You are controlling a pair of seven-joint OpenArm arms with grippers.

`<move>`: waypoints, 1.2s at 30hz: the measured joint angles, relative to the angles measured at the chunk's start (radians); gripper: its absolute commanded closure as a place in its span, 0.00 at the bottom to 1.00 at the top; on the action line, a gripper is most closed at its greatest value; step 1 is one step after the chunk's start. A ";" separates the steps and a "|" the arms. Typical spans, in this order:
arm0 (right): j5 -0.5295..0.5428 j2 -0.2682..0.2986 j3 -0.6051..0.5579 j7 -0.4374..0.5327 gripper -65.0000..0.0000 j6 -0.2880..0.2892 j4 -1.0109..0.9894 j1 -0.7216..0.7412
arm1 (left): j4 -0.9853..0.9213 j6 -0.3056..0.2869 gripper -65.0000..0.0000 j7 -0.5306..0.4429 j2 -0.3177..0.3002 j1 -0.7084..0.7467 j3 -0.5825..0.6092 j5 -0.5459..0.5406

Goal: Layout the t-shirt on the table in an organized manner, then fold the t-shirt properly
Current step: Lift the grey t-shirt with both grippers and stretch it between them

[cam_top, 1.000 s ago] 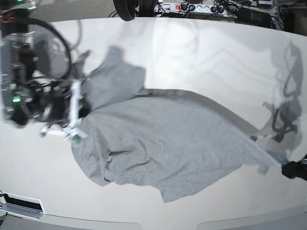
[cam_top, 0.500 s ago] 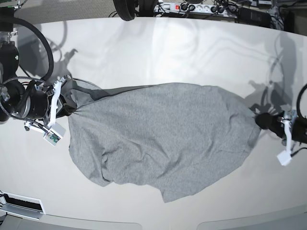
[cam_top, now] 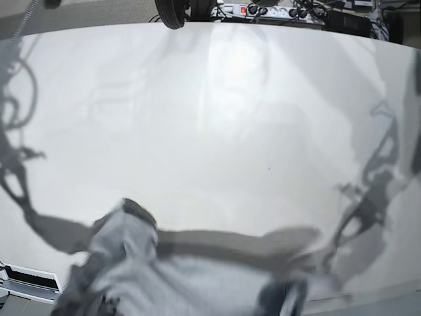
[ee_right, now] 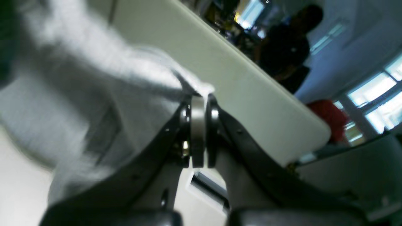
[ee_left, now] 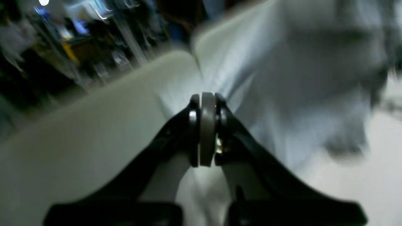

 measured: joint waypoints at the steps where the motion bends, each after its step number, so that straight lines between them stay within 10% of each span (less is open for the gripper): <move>1: 0.014 0.002 0.000 -0.025 1.00 0.001 -0.035 0.016 | -0.013 -0.005 1.00 0.015 0.007 0.030 0.006 -0.024; 9: 0.346 -0.003 -0.008 -0.394 1.00 0.049 -0.147 -0.026 | -0.005 -0.017 1.00 0.349 0.063 0.005 0.010 -0.274; 36: 0.448 -0.036 -0.008 -0.430 1.00 0.110 -0.152 -0.771 | -0.019 -0.016 1.00 0.433 -0.049 0.637 0.021 -0.169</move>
